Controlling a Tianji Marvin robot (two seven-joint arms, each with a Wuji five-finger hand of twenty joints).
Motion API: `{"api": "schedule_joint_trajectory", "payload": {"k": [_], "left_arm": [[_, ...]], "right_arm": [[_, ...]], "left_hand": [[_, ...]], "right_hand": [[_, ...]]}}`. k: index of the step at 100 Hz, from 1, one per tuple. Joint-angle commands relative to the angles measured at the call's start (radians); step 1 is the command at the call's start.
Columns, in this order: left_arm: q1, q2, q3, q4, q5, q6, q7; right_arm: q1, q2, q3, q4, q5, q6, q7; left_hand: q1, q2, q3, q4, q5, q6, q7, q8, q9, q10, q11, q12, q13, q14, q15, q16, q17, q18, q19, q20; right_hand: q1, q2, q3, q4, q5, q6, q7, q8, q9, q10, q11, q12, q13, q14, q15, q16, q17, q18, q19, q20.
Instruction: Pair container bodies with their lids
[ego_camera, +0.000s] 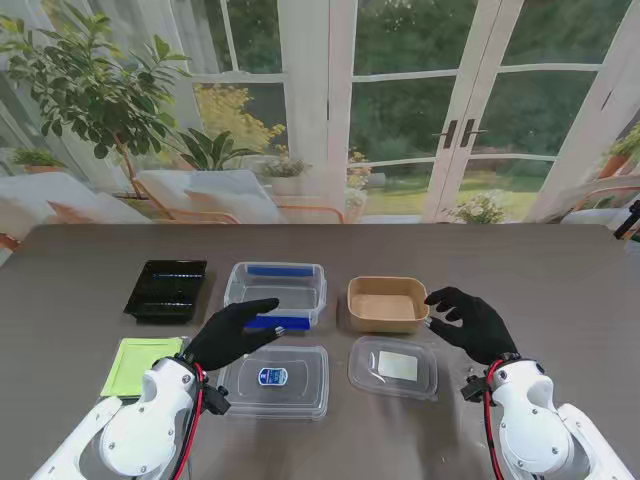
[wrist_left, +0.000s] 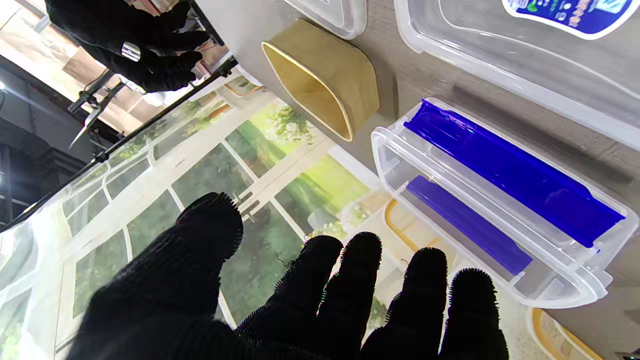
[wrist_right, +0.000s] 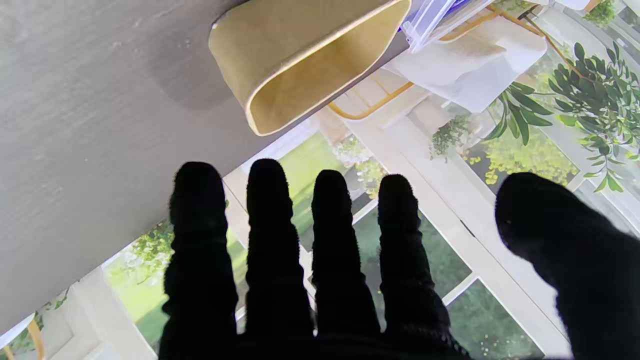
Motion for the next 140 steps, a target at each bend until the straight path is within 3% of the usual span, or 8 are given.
{"api": "schedule_joint_trajectory", "payload": {"k": [1, 51, 72, 85, 95, 101, 117, 140], "left_arm": [[0.002, -0.003, -0.003, 0.0, 0.004, -0.005, -0.02], [-0.016, 0.002, 0.026, 0.005, -0.004, -0.006, -0.046], [-0.053, 0.008, 0.085, 0.007, 0.012, 0.031, -0.073], [-0.09, 0.006, 0.128, 0.017, 0.006, 0.058, -0.077], [-0.126, 0.007, 0.164, 0.032, 0.004, 0.077, -0.09], [-0.149, 0.01, 0.186, 0.041, 0.007, 0.088, -0.107], [-0.217, 0.01, 0.256, 0.082, -0.006, 0.107, -0.135], [-0.332, 0.007, 0.364, 0.157, -0.034, 0.14, -0.176]], "right_arm": [[-0.013, -0.006, -0.005, -0.001, 0.001, -0.003, 0.013], [-0.027, -0.005, 0.018, -0.016, -0.007, 0.003, 0.018], [-0.025, 0.001, 0.019, -0.003, -0.026, 0.007, 0.036], [-0.017, 0.006, 0.021, 0.007, -0.039, 0.015, 0.056], [-0.008, 0.01, 0.023, 0.013, -0.063, 0.029, 0.067], [-0.003, 0.013, 0.023, 0.016, -0.078, 0.039, 0.072], [0.01, 0.023, 0.02, 0.025, -0.124, 0.068, 0.104], [0.037, 0.04, 0.011, 0.04, -0.176, 0.122, 0.179]], "left_hand": [[-0.001, 0.023, -0.015, -0.013, -0.018, -0.009, -0.013, -0.005, -0.027, -0.019, -0.005, -0.014, -0.034, -0.024, -0.023, -0.009, -0.014, -0.036, -0.033, -0.009], [0.0, 0.029, -0.019, -0.012, -0.01, -0.002, -0.01, -0.005, -0.013, -0.006, 0.0, -0.012, -0.012, -0.009, -0.01, 0.0, 0.007, -0.026, -0.017, -0.006], [0.012, 0.032, -0.011, -0.015, 0.019, 0.022, 0.001, -0.003, 0.078, 0.044, 0.043, 0.074, 0.08, 0.034, 0.174, 0.143, 0.111, 0.024, 0.116, 0.184], [0.025, 0.03, 0.007, -0.019, 0.044, 0.043, 0.013, -0.001, 0.14, 0.068, 0.085, 0.164, 0.126, 0.066, 0.353, 0.249, 0.086, 0.023, 0.431, 0.403], [0.066, 0.03, 0.038, -0.024, 0.071, 0.07, 0.021, -0.005, 0.208, 0.083, 0.179, 0.337, 0.196, 0.105, 0.579, 0.394, 0.056, 0.002, 1.001, 0.272], [0.102, 0.034, 0.056, -0.026, 0.094, 0.083, 0.024, -0.004, 0.247, 0.08, 0.267, 0.445, 0.254, 0.11, 0.71, 0.457, 0.14, 0.024, 1.086, 0.242], [0.2, 0.049, 0.095, -0.029, 0.158, 0.109, 0.016, -0.012, 0.342, 0.051, 0.544, 0.676, 0.449, 0.071, 1.008, 0.556, 0.389, 0.068, 1.273, 0.309], [0.227, 0.044, 0.157, -0.032, 0.213, 0.127, -0.005, -0.025, 0.452, -0.007, 0.792, 0.845, 0.639, -0.024, 1.271, 0.561, 0.646, 0.073, 1.503, 0.242]], "right_hand": [[-0.034, 0.005, 0.008, 0.004, 0.003, -0.021, -0.01, -0.011, -0.029, -0.006, -0.009, -0.015, -0.032, -0.014, -0.011, -0.006, -0.229, -0.002, -0.016, -0.009], [-0.034, 0.012, 0.009, 0.005, 0.008, -0.015, -0.008, -0.01, -0.011, -0.003, -0.005, -0.016, -0.021, -0.011, -0.007, -0.006, -0.223, 0.001, -0.012, -0.008], [-0.033, 0.017, 0.026, 0.011, 0.026, -0.007, -0.008, -0.01, 0.041, 0.011, 0.015, 0.0, 0.04, 0.009, 0.097, 0.049, -0.168, 0.012, 0.082, 0.034], [-0.027, 0.02, 0.067, 0.02, 0.044, -0.004, -0.01, -0.011, 0.077, 0.02, 0.051, 0.034, 0.084, 0.022, 0.219, 0.113, -0.127, 0.019, 0.163, 0.074], [-0.013, 0.022, 0.112, 0.03, 0.07, -0.001, -0.011, -0.011, 0.117, 0.026, 0.114, 0.091, 0.135, 0.031, 0.377, 0.19, -0.074, 0.019, 0.266, 0.135], [0.004, 0.019, 0.148, 0.036, 0.096, 0.003, -0.014, -0.013, 0.152, 0.028, 0.167, 0.139, 0.18, 0.037, 0.496, 0.242, -0.027, 0.016, 0.347, 0.183], [0.048, 0.025, 0.245, 0.048, 0.176, 0.01, -0.045, -0.03, 0.292, 0.029, 0.317, 0.293, 0.379, 0.02, 0.792, 0.35, 0.15, 0.011, 0.56, 0.284], [0.086, -0.01, 0.341, 0.009, 0.251, 0.028, -0.095, -0.06, 0.514, 0.01, 0.411, 0.461, 0.588, -0.029, 1.035, 0.423, 0.392, 0.033, 0.744, 0.292]]}}
